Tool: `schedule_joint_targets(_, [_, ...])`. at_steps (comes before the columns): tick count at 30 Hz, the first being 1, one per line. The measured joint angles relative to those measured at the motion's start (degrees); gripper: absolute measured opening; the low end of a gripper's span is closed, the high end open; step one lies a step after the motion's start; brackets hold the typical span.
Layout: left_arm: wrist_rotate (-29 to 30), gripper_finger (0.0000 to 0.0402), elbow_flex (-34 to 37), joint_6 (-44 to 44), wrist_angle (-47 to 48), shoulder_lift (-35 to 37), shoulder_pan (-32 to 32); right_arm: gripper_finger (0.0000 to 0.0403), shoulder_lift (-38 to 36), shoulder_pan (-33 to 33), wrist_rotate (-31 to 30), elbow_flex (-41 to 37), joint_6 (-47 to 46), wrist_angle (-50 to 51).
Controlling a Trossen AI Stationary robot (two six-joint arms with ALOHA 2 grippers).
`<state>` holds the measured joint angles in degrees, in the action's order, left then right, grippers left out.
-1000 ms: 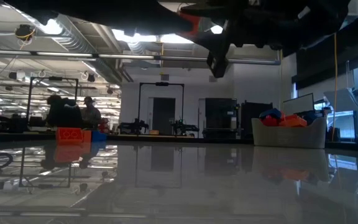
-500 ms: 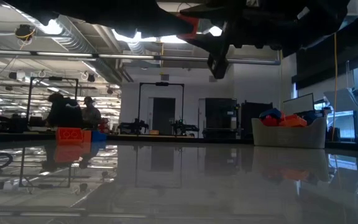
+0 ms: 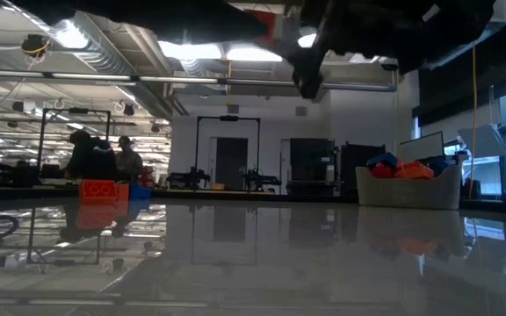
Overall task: Sort blocks by size
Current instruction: Put the orange game piece into the transparent bin
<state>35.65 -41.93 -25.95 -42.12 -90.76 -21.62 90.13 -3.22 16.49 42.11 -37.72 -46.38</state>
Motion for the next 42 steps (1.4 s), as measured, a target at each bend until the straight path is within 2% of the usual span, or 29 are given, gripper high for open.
schedule_joint_targets(4, [4.37, 0.0085, -0.02, 0.17, 2.92, 1.64, -2.99, 0.0291, -2.72, 0.74, 7.01, 0.0, 1.02, 0.84])
schedule_joint_targets(8, [7.07, 0.0083, -0.02, 2.28, 6.92, 4.14, -5.98, 0.0293, -4.41, 0.7, 8.57, 0.0, 4.96, 1.99])
schedule_joint_targets(12, [7.2, 0.0083, -0.02, 8.79, 15.81, 8.36, -8.99, 0.0293, -4.48, 0.68, 8.54, 0.0, 8.64, 4.01])
schedule_joint_targets(14, [7.2, 0.0085, -0.02, 14.11, 22.48, 10.97, -10.33, 0.0293, -4.48, 0.63, 7.34, 0.0, 11.95, 6.64])
schedule_joint_targets(19, [6.93, 0.0086, -0.02, 31.46, 43.26, 18.02, -13.21, 0.0294, -4.48, 0.58, -2.21, -0.02, 17.08, 14.49])
schedule_joint_targets(22, [3.52, 0.0087, -0.02, 44.12, 55.39, 22.31, -14.48, 0.0294, -4.04, 0.59, -7.82, -0.02, 18.7, 18.53])
schedule_joint_targets(25, [-2.26, 0.0087, 0.0, 57.13, 67.16, 25.3, -15.83, 0.0294, -3.74, 0.59, -11.94, -0.07, 18.73, 21.71])
schedule_joint_targets(31, [-13.73, 0.0087, 0.07, 78.82, 84.5, 27.32, -18.94, 0.0294, -2.98, 0.59, -16.73, -0.07, 18.73, 25.78])
schedule_joint_targets(38, [-23.42, 0.0088, 0.07, 90.81, 89.36, 27.35, -23.27, 0.0294, -2.36, 0.59, -17.44, -0.09, 18.73, 27.16])
schedule_joint_targets(42, [-26.49, 0.0088, 0.07, 96.26, 89.56, 27.35, -25.81, 0.0294, -2.36, 0.59, -17.44, -0.09, 18.73, 27.26])
